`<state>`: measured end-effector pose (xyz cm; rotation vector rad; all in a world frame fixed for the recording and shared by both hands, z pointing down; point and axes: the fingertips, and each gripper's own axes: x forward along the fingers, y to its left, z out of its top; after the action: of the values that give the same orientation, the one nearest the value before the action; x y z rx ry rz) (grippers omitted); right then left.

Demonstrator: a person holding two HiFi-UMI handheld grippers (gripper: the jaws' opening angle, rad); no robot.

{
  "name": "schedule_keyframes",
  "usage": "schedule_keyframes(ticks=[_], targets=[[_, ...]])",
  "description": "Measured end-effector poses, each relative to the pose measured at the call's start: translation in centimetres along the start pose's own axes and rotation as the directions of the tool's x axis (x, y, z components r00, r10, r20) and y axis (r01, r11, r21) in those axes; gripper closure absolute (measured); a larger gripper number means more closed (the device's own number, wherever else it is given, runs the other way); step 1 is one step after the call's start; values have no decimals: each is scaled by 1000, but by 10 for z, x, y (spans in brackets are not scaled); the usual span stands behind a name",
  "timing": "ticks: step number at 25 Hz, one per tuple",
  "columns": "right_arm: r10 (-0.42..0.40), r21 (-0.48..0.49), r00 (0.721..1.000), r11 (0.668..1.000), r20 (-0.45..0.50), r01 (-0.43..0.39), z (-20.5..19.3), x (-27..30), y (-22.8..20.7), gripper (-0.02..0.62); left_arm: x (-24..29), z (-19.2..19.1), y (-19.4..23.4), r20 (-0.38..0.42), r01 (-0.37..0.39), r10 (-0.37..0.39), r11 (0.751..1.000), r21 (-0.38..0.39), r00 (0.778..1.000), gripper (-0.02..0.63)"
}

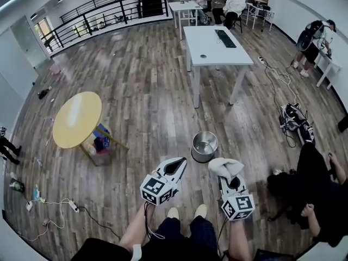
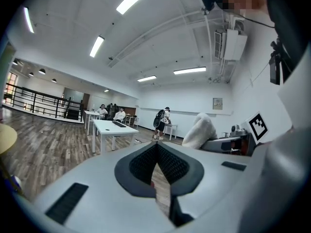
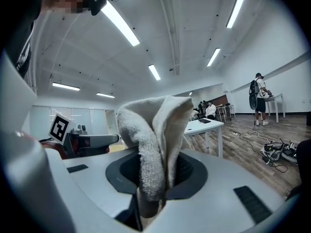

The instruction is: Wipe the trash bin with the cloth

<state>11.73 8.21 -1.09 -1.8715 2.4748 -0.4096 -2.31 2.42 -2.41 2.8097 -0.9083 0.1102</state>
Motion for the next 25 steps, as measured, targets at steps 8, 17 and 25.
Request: schedule_keyframes(ticks=[8,17,25], targets=[[-20,-2,1000,1000,19,20,16,-30,23,511,-31,23,-6,26,-20,20,1000,-10,999,606],[-48,-4,999,999,17,48,14,-31,29,511,-35,21,-6,21,-8,8,1000,-15,1000,606],[-53,-6,998,999,31,53,22,-22,31,511,-30,25,4,31,-4,5,1000,-20,1000,606]])
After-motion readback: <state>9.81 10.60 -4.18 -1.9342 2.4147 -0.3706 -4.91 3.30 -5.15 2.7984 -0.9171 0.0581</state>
